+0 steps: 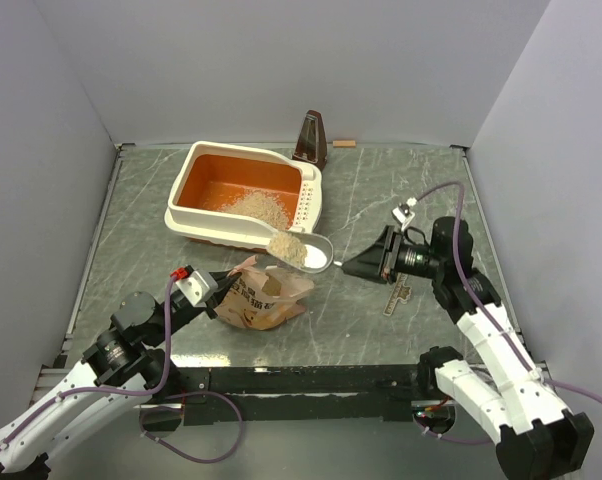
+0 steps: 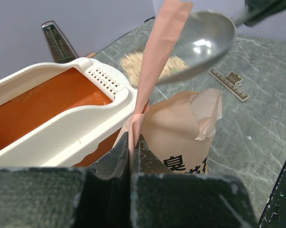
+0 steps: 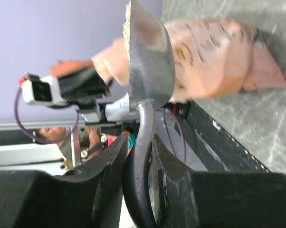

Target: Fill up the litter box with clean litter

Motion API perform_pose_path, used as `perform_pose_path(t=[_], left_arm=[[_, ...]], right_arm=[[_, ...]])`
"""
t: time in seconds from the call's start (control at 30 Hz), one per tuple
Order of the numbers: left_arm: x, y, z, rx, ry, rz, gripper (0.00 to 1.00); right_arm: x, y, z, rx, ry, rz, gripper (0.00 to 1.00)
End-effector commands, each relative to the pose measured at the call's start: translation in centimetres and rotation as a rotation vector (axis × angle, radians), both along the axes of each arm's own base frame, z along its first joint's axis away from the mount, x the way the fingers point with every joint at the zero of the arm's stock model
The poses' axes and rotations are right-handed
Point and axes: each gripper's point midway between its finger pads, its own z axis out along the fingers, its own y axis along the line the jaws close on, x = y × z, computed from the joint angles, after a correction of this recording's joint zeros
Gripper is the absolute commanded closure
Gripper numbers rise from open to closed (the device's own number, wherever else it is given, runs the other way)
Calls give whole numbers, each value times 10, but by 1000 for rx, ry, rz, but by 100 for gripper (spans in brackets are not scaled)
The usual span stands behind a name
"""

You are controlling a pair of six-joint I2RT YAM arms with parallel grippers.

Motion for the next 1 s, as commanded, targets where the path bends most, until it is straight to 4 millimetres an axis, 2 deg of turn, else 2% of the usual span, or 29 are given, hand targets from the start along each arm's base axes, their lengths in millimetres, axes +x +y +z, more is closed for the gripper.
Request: perform_pose_path(t=[0.0,0.17,0.3,0.37,0.5,0.6,0.67,0.7,0.77,0.8,0.83,0.87,0.9,0.93,0.97], left_arm=[[-8,7,67,-165,-173,-8,99],[-8,6,66,-165,-168,-8,99],[-8,7,66,-165,-171,-6,99],[-7,7,66,-166,-170,-5,99],[-6,8,66,-163,-169,6,99],[-5,9,65,-161,-169,9,99],[-4,9,64,-158,-167,14,99],[-4,8,64,-157,-166,13,99],[-4,8,63,-155,-164,14,99],[-4,8,63,-154,-163,13,99],[-3,8,62,-152,-160,17,99],[-3,7,62,-150,-160,14,99],[-3,7,61,-147,-157,13,99],[-2,7,60,-146,-156,14,99],[-2,7,60,-146,-156,14,99]], right_arm=[[26,3,55,43,-149,-36,100],[71,10,69,55,-178,-80,100],[112,15,67,15,-186,-120,100],[138,20,59,-3,-171,-138,100],[189,28,27,-77,-128,-163,100],[216,33,0,-158,-91,-170,100],[226,37,-14,-205,-98,-163,100],[239,38,-19,-243,-104,-183,100],[238,45,-35,-349,-110,-149,100],[251,46,-36,-405,-126,-174,100],[244,51,-43,-468,-138,-140,100],[248,56,-39,-499,-162,-137,100],[253,53,-40,-561,-180,-166,100],[244,57,-46,-626,-189,-126,100],[248,58,-37,-653,-225,-138,100]])
